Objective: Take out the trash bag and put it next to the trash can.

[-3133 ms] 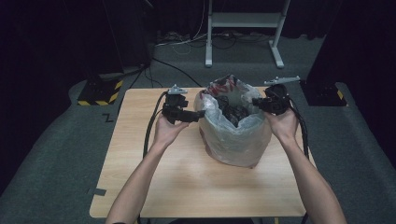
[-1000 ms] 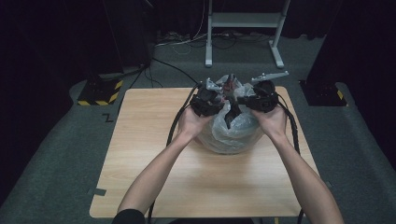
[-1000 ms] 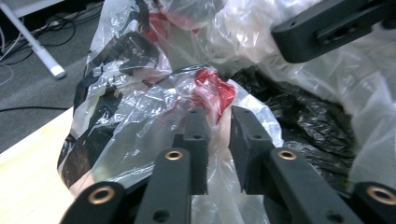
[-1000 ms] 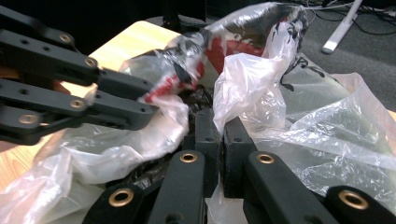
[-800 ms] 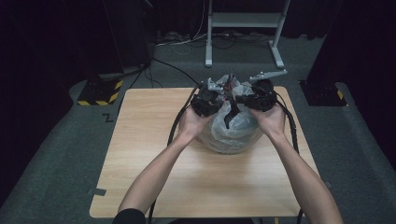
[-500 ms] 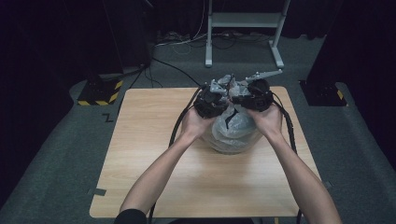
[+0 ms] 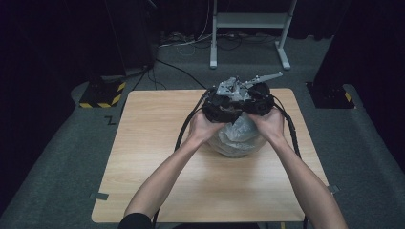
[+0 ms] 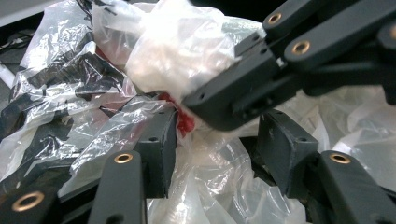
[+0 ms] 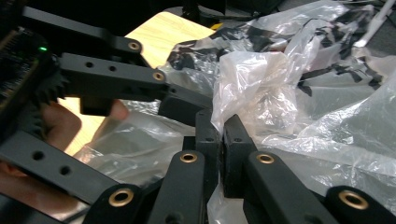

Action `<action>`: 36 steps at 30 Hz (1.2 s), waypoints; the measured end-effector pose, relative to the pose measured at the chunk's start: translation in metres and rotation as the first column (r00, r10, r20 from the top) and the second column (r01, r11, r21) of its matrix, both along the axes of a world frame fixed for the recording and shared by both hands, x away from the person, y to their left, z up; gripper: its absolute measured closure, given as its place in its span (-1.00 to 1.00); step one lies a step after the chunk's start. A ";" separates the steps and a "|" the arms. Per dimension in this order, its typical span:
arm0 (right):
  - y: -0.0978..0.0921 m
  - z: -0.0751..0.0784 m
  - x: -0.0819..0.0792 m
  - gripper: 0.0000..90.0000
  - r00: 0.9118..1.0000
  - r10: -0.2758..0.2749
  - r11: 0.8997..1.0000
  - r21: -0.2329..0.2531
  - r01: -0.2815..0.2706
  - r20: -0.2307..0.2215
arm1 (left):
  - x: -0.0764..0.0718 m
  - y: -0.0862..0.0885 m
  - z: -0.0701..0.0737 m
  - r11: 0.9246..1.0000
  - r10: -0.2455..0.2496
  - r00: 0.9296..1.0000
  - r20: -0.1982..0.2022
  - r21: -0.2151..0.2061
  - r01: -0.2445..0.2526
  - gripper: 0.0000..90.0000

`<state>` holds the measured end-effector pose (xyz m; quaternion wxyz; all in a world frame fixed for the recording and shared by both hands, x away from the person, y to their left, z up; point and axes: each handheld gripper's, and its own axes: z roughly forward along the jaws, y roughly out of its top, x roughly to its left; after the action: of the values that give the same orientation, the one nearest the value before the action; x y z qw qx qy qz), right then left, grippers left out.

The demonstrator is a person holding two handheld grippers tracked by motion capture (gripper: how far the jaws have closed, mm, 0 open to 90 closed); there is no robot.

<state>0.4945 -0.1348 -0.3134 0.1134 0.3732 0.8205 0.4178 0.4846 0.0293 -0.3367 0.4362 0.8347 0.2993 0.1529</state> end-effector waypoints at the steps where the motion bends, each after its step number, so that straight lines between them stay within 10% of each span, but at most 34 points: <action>1: 0.001 0.000 0.000 0.95 1.000 0.003 1.000 -0.002 -0.003 -0.001 | 0.000 -0.001 0.000 1.000 0.004 1.000 0.005 0.006 -0.004 0.07; 10: 0.002 -0.001 0.000 0.90 1.000 0.002 1.000 0.021 -0.002 -0.010 | -0.002 -0.005 -0.001 0.997 0.033 0.999 0.033 0.061 -0.035 0.49; 18: -0.008 0.001 0.000 0.36 0.998 -0.065 0.997 0.047 0.065 0.000 | -0.003 -0.007 0.000 0.994 0.038 0.998 0.047 0.102 -0.043 0.90; 36: -0.037 0.002 -0.008 -0.22 0.987 -0.144 0.988 0.059 0.140 0.068 | 0.001 -0.002 0.008 0.993 0.049 0.998 0.040 0.109 -0.053 0.98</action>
<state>0.4863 -0.1722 -0.3115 0.1622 0.4184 0.7755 0.4441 0.4854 0.0274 -0.3291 0.3910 0.8465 0.3036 0.1959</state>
